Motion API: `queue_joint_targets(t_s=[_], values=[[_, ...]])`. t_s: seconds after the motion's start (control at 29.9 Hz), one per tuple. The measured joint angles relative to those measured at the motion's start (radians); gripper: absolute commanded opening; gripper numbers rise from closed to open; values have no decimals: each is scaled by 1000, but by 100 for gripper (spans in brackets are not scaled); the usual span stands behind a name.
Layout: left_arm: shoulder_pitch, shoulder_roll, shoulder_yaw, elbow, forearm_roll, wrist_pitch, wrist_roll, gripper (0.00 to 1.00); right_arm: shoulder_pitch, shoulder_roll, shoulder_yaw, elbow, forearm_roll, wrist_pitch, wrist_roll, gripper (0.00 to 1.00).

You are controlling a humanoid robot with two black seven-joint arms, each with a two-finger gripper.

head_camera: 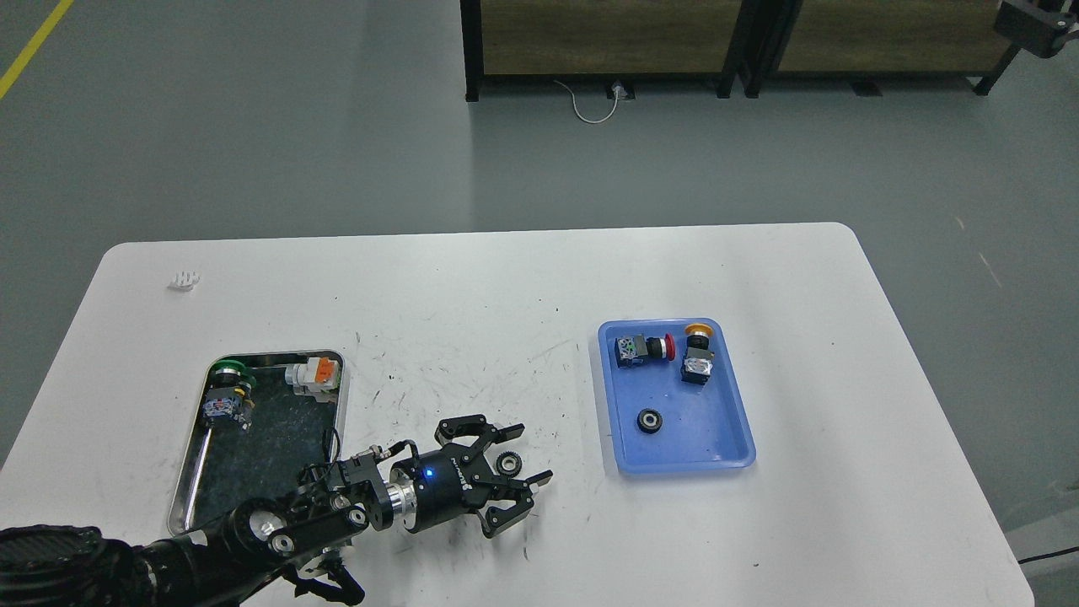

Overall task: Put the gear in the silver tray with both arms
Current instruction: 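Close the left gripper on the black gear on the table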

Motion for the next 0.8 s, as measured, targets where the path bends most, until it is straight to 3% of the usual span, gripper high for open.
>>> queue_joint_targets(t_s=[0.27, 0.8], values=[[9, 0, 1, 10, 1, 2, 0, 70, 0, 15, 0, 0, -4, -12, -1, 91], [14, 15, 2, 30, 0, -1, 0, 58, 1, 23, 0, 0, -5, -23, -2, 91]])
